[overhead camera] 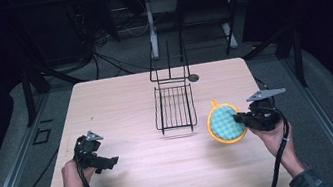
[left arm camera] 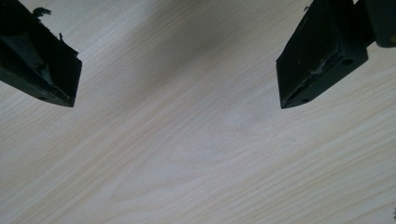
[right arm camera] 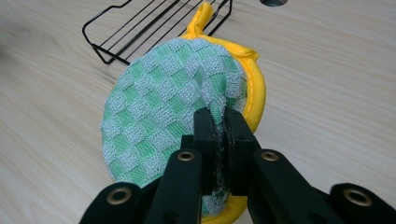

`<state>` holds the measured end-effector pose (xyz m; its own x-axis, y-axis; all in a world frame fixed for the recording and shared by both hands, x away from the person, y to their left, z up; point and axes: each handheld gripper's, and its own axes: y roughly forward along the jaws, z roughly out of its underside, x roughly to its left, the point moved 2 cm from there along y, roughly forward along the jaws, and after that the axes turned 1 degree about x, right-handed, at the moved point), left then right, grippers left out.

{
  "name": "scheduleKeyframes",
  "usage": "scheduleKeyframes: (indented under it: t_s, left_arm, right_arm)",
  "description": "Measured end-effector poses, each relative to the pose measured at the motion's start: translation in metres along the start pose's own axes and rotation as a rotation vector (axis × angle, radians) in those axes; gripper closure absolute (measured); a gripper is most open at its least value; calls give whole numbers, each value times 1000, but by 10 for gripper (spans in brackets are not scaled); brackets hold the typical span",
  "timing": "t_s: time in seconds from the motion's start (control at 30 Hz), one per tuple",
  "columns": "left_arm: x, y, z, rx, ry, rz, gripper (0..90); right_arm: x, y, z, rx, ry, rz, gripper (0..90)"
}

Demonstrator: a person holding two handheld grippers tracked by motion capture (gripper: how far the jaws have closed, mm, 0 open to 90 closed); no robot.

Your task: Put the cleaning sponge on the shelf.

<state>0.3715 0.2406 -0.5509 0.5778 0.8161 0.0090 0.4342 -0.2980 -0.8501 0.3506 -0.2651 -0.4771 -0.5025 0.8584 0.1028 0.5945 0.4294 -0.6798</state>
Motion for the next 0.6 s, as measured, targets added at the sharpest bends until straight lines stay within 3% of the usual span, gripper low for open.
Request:
scheduleKeyframes:
  t_s: [0.6]
  left_arm:
    - [0, -1, 0, -9, 0, 0, 1]
  right_arm:
    - [10, 13, -21, -33, -34, -8, 858]
